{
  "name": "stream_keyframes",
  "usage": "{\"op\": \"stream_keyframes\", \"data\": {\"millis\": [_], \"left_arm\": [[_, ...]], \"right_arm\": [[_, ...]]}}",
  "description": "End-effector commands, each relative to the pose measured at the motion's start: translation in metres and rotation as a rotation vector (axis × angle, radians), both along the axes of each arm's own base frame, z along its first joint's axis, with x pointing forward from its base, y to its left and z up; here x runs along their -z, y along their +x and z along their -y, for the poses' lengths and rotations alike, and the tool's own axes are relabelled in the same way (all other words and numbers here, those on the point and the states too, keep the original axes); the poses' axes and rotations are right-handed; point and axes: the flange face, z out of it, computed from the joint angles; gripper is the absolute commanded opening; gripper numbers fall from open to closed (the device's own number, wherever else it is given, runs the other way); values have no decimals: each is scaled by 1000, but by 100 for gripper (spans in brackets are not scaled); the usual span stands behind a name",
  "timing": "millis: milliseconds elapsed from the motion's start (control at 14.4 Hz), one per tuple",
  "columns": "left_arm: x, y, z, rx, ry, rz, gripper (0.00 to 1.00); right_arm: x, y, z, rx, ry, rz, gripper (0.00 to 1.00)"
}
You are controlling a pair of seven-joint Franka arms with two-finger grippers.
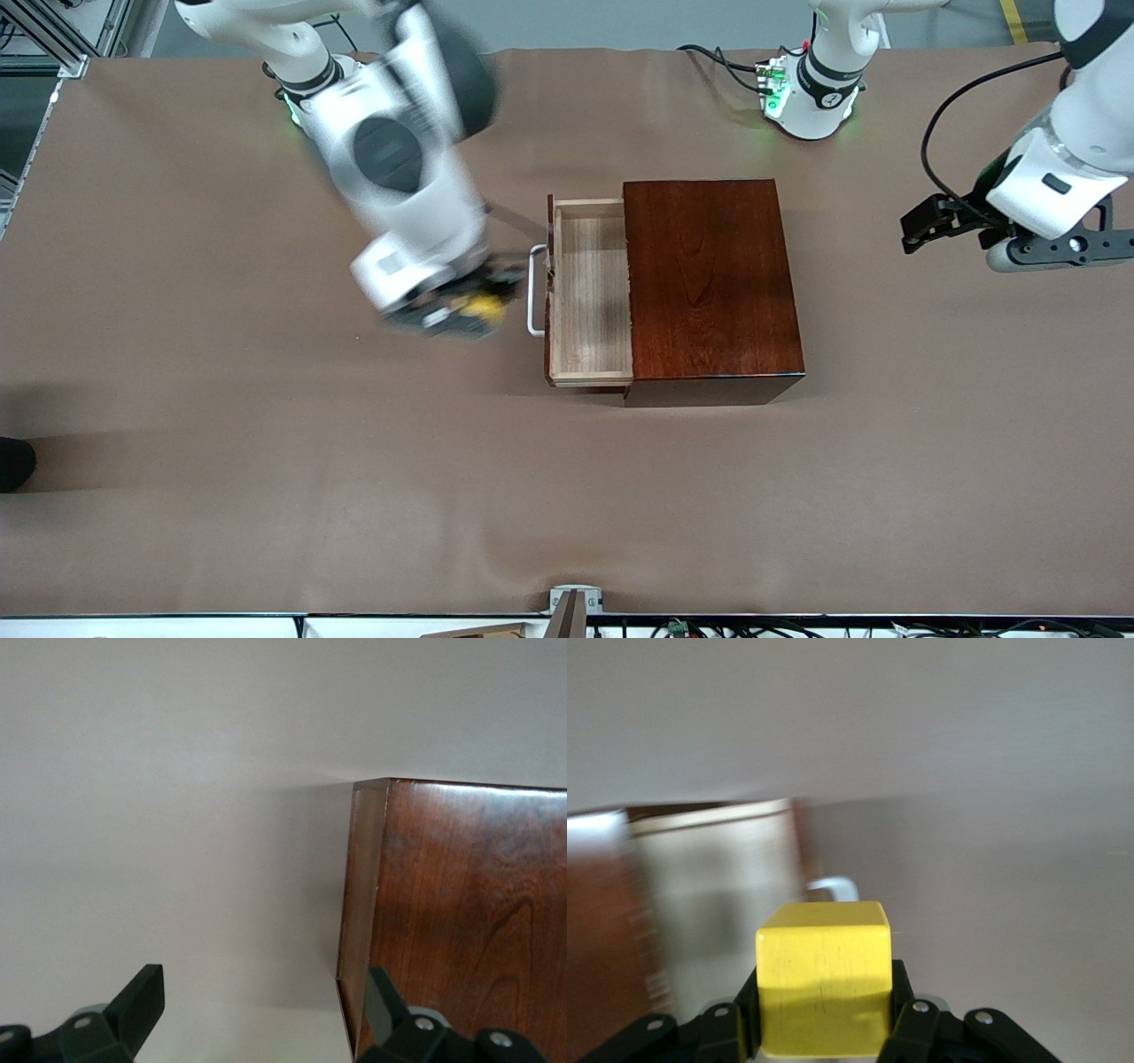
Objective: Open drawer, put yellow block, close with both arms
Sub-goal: 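Carry the yellow cube with the right gripper into the open drawer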
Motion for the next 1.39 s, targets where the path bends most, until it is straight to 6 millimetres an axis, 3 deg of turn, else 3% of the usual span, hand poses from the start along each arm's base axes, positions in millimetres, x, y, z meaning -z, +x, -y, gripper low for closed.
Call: {"op": "stream_keyframes", "data": {"millis": [0, 278, 417, 626, 1043, 1113, 1182, 1252, 1321], "left_arm": [[-4, -5, 24, 2, 39, 3, 100], [-1, -3, 34, 38, 75, 18, 100], [4, 4, 28, 47, 85, 20, 100], [11, 11, 49, 83, 80, 30, 100], [44, 47, 53, 73, 47, -3, 100], [50, 59, 54, 69, 34, 4, 100], [65, 68, 55, 70, 32, -11, 100], [80, 75, 60, 74, 24, -35, 100], [83, 77, 66, 86, 24, -34, 100]], "right_arm": [[18, 3, -20, 17, 106, -12, 0], [57, -3, -54, 7, 148, 1, 0], [83, 1, -54, 16, 148, 23, 0], [120, 8, -57, 24, 152, 52, 0], [163, 11, -64, 13, 129, 76, 0], [168, 9, -67, 11, 127, 75, 11], [171, 10, -67, 13, 126, 74, 36], [173, 9, -67, 15, 124, 71, 49], [172, 10, -66, 18, 127, 72, 64]]}}
